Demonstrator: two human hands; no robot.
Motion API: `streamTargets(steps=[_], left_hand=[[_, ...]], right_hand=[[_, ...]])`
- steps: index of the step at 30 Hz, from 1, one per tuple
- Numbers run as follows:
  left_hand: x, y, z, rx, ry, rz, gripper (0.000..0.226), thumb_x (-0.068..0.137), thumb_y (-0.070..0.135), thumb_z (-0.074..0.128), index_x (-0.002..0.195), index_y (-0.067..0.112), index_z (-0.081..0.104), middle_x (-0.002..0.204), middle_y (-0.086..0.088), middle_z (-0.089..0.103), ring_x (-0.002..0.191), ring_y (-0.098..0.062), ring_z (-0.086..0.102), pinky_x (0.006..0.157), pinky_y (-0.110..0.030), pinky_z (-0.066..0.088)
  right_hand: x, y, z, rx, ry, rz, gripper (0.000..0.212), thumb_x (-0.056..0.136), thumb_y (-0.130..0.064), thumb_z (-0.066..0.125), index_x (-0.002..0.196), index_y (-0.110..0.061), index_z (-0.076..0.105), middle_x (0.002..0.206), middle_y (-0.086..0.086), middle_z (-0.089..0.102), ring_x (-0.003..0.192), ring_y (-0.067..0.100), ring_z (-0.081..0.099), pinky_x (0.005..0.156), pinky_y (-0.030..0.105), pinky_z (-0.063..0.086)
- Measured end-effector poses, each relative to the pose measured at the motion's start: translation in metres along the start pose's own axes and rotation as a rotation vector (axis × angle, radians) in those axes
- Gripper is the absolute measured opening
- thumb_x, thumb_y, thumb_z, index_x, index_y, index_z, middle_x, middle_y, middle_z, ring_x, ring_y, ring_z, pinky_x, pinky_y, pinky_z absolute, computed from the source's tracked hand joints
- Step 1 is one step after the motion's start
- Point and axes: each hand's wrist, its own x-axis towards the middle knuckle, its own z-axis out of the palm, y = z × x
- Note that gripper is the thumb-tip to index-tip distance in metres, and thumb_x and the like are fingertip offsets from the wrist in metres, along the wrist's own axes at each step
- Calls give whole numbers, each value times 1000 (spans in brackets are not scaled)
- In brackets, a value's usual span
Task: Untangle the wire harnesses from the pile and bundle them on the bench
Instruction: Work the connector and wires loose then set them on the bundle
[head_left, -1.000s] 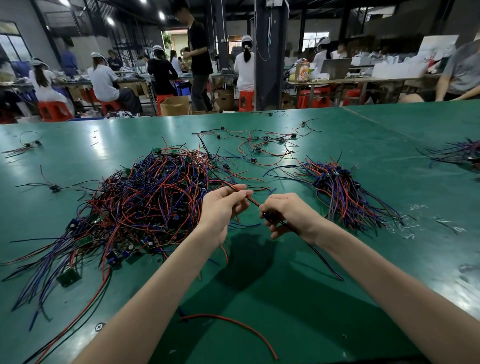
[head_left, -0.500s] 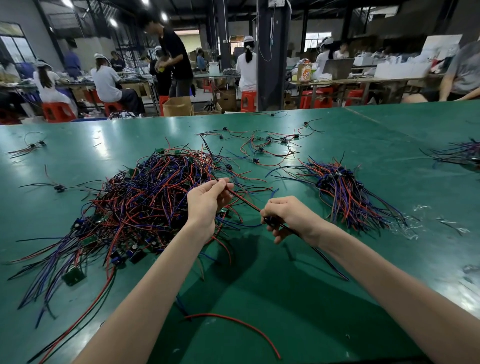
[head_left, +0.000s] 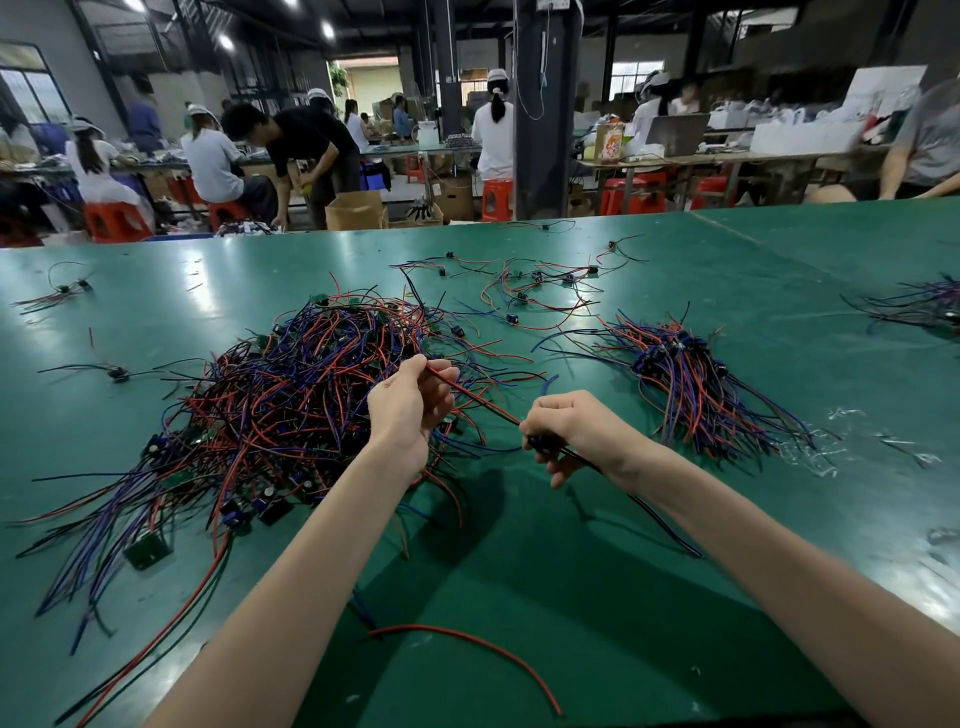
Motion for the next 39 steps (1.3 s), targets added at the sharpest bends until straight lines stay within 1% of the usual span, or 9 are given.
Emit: streamTargets(steps=[4,9,17,20,27,29,32,35,39], left_hand=[[-1,4,-1,-25,28,-34,36,97,20,46,74,4,68,56,0,66,39,-6,51,43,-16,47],[-1,10,-3,-109,-52,-177,34,97,16,41,78,4,66,57,-1,64,39,-8,47,40,-15,42],[-5,12,-4,-287,-208,-487,26,94,12,43,74,9,60,49,5,51,36,-4,41,35,-12,36],[-6,14,-4,-317,-210,-500,26,96,11,45,78,5,62,52,-1,60,36,-6,47,36,-13,42],[0,9,0,-294,-111,-199,29,102,14,42,82,-3,55,65,-16,69,53,-17,68,48,-18,54],[0,6,1,-186,-121,-90,31,103,14,39,81,-2,55,75,-19,68,61,-19,71,52,-18,55],[-3,0,1,126,-114,133,34,103,16,39,78,2,56,81,-13,68,67,-12,71,47,-17,50],[-6,-8,-1,547,-131,478,34,103,20,40,80,5,58,82,-8,69,74,-7,71,42,-17,45],[-8,-23,-3,1042,-126,854,31,102,27,41,79,13,56,79,3,72,75,-1,68,49,-21,38]], right_hand=[[2,1,0,-4,2,4,24,84,-8,56,59,-12,57,58,7,56,45,17,49,39,23,45],[3,3,-2,-30,23,23,22,83,-8,55,61,-10,56,52,3,54,41,16,47,38,22,44],[7,6,-4,-58,64,45,20,81,-10,57,61,-12,57,63,9,56,44,17,48,39,22,44],[7,6,-5,-66,69,59,19,82,-9,55,62,-10,57,65,11,56,44,17,47,38,22,44],[2,3,-4,2,48,35,22,82,-6,53,61,-10,56,62,8,56,46,17,47,38,23,42],[1,3,-2,16,42,7,26,83,-5,53,58,-12,55,61,7,56,47,18,47,37,22,42],[1,1,1,44,36,-42,32,84,-4,54,54,-15,54,60,6,56,49,18,48,38,23,43],[-1,0,2,73,28,-79,36,84,-2,55,51,-17,53,60,7,56,49,18,48,37,23,43],[-3,-2,2,99,15,-109,39,84,-1,54,49,-18,55,65,11,56,50,17,49,38,23,42]])
